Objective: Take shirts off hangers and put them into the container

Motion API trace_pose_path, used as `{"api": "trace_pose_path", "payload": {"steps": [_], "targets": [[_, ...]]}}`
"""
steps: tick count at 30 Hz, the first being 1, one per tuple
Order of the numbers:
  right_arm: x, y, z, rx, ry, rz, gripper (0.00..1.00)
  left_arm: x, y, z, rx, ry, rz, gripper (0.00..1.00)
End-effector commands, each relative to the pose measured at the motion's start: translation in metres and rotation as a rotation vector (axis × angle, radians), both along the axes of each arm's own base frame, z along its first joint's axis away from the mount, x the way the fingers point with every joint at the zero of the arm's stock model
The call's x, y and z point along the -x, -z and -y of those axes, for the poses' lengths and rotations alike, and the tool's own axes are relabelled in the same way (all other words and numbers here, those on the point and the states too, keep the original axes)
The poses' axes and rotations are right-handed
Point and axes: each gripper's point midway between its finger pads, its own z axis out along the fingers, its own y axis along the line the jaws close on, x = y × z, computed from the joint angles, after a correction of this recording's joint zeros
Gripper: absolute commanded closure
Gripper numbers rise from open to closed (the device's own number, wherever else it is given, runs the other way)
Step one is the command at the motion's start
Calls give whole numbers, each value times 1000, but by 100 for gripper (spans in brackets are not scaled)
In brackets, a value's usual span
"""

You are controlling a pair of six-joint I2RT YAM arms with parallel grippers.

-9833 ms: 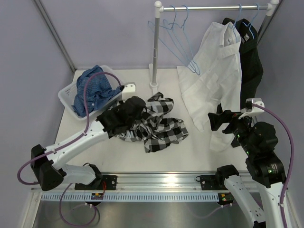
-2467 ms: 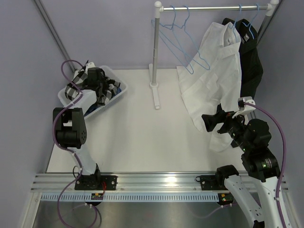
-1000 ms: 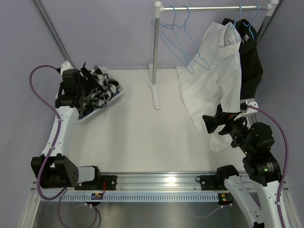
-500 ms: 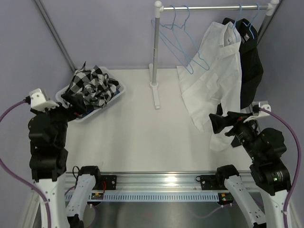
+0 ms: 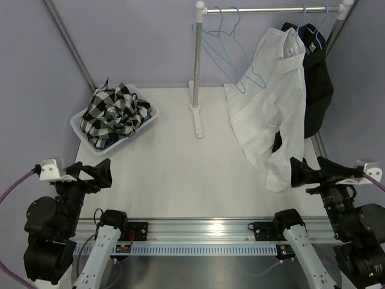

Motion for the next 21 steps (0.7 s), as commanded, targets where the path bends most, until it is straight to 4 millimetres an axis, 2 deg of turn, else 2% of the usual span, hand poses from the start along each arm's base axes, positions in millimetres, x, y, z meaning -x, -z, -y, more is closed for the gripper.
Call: {"api": "trace_pose_path", "payload": {"steps": [1, 8, 21], "targets": [[10, 6, 13, 27, 54, 37, 1, 12, 14, -14, -40, -50, -26, 1], [18, 5, 18, 11, 74, 113, 1, 14, 43, -20, -34, -78, -54, 1], [8, 11, 11, 24, 49, 97, 1, 11, 47, -19, -47, -74, -70, 1]]}}
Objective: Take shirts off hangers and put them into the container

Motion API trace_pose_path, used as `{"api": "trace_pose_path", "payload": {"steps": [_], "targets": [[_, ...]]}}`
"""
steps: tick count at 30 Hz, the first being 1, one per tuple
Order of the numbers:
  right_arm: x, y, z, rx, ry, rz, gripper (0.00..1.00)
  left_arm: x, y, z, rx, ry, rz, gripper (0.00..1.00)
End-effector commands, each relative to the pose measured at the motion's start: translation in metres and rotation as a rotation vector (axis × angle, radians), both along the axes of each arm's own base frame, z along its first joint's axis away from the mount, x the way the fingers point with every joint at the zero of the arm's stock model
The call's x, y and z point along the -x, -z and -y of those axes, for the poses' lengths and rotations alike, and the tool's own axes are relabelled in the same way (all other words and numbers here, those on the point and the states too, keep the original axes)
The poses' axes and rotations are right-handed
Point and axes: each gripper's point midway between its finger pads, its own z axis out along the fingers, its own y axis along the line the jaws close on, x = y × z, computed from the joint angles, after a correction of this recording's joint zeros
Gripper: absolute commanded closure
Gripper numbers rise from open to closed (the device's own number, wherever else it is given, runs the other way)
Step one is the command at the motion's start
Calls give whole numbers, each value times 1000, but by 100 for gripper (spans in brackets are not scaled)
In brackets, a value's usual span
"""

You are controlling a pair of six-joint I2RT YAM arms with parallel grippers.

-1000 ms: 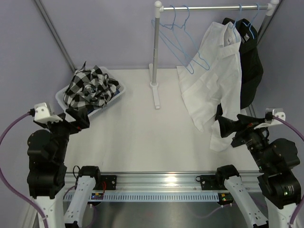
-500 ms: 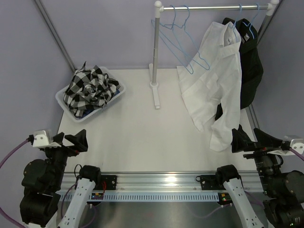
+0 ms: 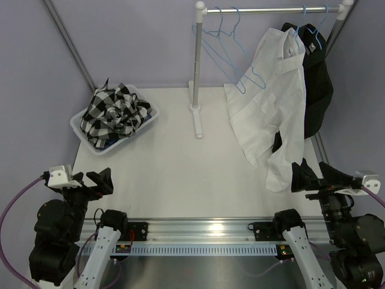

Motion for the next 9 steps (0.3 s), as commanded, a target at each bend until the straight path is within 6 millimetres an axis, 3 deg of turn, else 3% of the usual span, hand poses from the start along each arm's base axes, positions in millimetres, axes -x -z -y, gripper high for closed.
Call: {"api": "trace_pose_path", "payload": {"steps": [1, 9], "targets": [[-6, -6, -2, 14, -3, 24, 0, -2, -4, -2, -15, -4, 15, 1], [-9, -5, -7, 19, -25, 27, 0, -4, -4, 0, -19, 3, 8, 1]]}}
